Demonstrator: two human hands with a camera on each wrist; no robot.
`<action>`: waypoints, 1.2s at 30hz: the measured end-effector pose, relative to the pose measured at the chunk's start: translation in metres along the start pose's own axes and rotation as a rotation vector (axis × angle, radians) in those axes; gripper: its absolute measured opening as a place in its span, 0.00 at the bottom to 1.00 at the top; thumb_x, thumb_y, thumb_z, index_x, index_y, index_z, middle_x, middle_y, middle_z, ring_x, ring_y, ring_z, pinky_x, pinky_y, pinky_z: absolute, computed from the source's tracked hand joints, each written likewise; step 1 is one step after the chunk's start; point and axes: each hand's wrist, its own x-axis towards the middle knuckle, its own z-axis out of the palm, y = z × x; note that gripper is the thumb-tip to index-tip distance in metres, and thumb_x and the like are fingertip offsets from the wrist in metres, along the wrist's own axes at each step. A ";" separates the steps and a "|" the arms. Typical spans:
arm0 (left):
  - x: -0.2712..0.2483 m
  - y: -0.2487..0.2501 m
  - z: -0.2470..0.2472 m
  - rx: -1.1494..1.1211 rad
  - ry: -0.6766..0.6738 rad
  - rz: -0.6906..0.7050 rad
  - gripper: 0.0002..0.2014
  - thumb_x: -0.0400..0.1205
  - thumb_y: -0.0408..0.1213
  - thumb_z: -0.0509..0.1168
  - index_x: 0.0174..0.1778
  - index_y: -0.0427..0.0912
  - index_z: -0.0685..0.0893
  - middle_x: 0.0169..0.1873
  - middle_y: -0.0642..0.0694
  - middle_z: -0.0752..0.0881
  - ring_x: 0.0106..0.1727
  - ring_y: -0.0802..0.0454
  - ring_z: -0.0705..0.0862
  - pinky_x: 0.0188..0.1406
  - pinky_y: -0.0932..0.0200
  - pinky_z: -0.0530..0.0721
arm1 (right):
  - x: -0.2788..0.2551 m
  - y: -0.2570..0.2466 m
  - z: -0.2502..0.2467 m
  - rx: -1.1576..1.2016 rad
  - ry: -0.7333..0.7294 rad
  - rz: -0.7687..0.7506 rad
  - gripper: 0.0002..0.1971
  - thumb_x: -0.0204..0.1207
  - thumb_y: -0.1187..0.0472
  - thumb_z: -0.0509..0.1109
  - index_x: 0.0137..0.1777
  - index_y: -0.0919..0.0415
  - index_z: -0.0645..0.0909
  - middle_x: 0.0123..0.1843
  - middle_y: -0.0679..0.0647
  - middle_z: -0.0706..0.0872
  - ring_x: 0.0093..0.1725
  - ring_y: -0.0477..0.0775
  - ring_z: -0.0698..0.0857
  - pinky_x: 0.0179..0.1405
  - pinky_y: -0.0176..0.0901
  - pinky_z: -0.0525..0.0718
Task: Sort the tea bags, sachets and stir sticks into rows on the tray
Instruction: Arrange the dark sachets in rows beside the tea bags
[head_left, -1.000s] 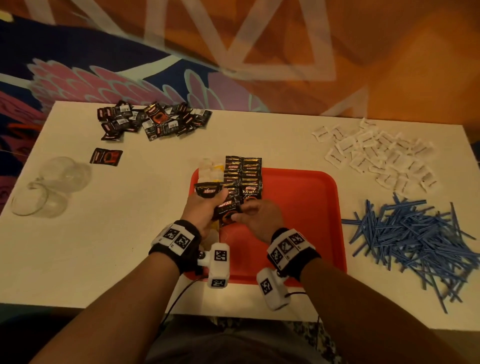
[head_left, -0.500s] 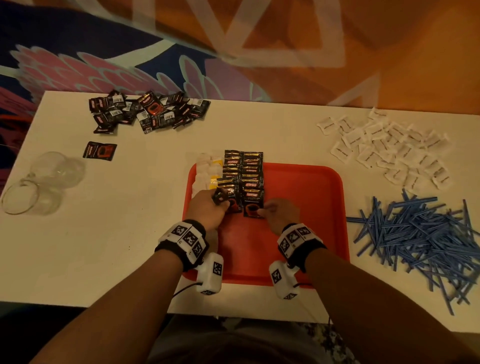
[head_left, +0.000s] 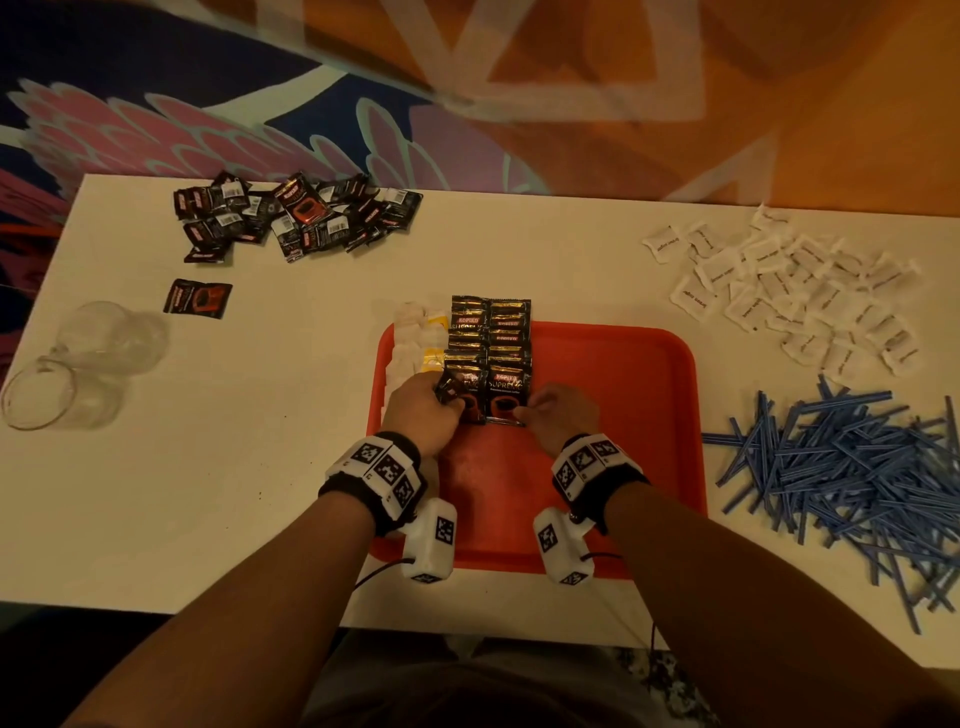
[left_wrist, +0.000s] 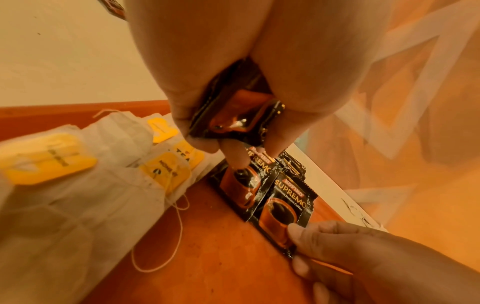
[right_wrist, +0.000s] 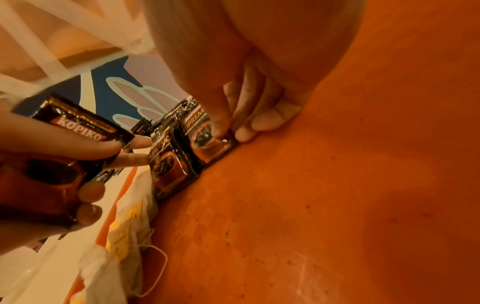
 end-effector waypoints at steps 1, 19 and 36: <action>0.000 0.000 0.000 -0.001 0.001 0.002 0.13 0.84 0.35 0.66 0.64 0.42 0.85 0.57 0.44 0.87 0.51 0.52 0.80 0.50 0.62 0.73 | 0.000 0.000 0.000 0.005 0.003 -0.001 0.07 0.74 0.53 0.77 0.47 0.52 0.82 0.46 0.44 0.85 0.46 0.43 0.81 0.32 0.28 0.71; -0.001 -0.008 0.002 -0.152 0.030 -0.042 0.06 0.82 0.36 0.67 0.42 0.52 0.83 0.42 0.47 0.89 0.45 0.45 0.87 0.48 0.50 0.85 | -0.006 0.006 -0.001 0.171 0.049 -0.015 0.09 0.75 0.56 0.77 0.53 0.51 0.82 0.45 0.43 0.85 0.45 0.42 0.83 0.34 0.29 0.74; -0.017 -0.011 -0.001 -0.687 0.042 -0.103 0.08 0.79 0.36 0.74 0.51 0.53 0.89 0.49 0.48 0.93 0.54 0.45 0.91 0.64 0.36 0.84 | -0.038 -0.009 -0.003 0.264 -0.079 -0.209 0.13 0.75 0.48 0.75 0.55 0.52 0.84 0.52 0.44 0.86 0.54 0.44 0.84 0.54 0.41 0.83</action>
